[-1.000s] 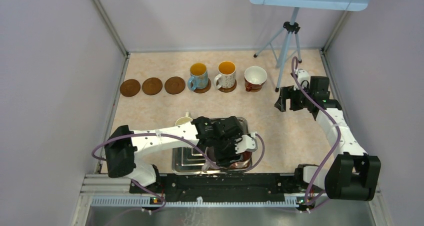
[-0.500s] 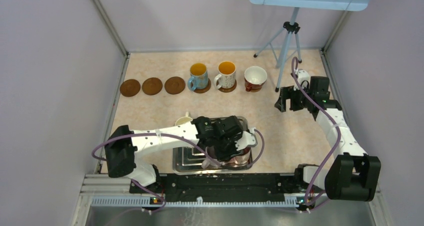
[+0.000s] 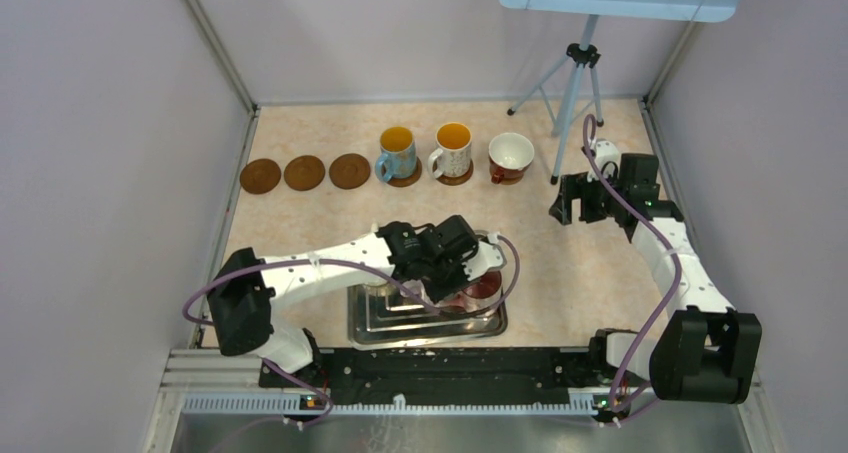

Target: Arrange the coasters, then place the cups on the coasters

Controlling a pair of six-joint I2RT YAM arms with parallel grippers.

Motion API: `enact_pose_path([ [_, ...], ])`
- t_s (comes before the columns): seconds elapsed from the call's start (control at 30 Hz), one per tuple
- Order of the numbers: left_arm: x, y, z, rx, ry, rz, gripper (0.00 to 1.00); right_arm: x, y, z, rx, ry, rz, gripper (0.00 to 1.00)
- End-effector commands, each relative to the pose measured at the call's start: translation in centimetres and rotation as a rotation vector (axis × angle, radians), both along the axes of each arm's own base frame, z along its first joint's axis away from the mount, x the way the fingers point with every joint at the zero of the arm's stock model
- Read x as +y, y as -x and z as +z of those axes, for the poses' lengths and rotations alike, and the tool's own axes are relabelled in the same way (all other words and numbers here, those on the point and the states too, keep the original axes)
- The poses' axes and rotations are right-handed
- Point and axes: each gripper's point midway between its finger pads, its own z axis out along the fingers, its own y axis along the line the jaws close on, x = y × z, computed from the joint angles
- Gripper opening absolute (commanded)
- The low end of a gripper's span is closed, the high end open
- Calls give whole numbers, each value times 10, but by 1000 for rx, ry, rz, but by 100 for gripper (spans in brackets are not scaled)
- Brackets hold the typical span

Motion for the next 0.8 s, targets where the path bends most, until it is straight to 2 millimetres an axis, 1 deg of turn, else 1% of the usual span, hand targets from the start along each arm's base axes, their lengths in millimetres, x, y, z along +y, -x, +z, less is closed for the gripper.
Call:
enact_pose_path([
  [0.0,-7,-27,11,-95,44,41,14,-2,-5,11,-62,4,6,84],
  [0.07,-5,-25,12,-92,49,20,6,-2,-5,11,-63,4,7,84],
  [0.17,-3,-13,13,-64,66,-42,0,-2,-5,10,-59,4,7,84],
  [0.27,1,-1,10,-29,59,-86,0,-1,-5,9,-58,1,10,84],
  [0.4,9,2,8,-35,38,-98,0,-1,-5,9,-58,0,10,84],
  [0.47,12,0,9,-50,29,-97,0,-1,-5,9,-56,0,10,84],
  [0.57,18,3,11,-62,28,-128,0,-1,-5,9,-58,0,10,84],
  [0.67,23,12,14,-46,40,-181,0,-1,-5,9,-57,-1,11,84],
  [0.77,23,22,19,-21,58,-230,0,0,-5,8,-53,-2,13,84],
])
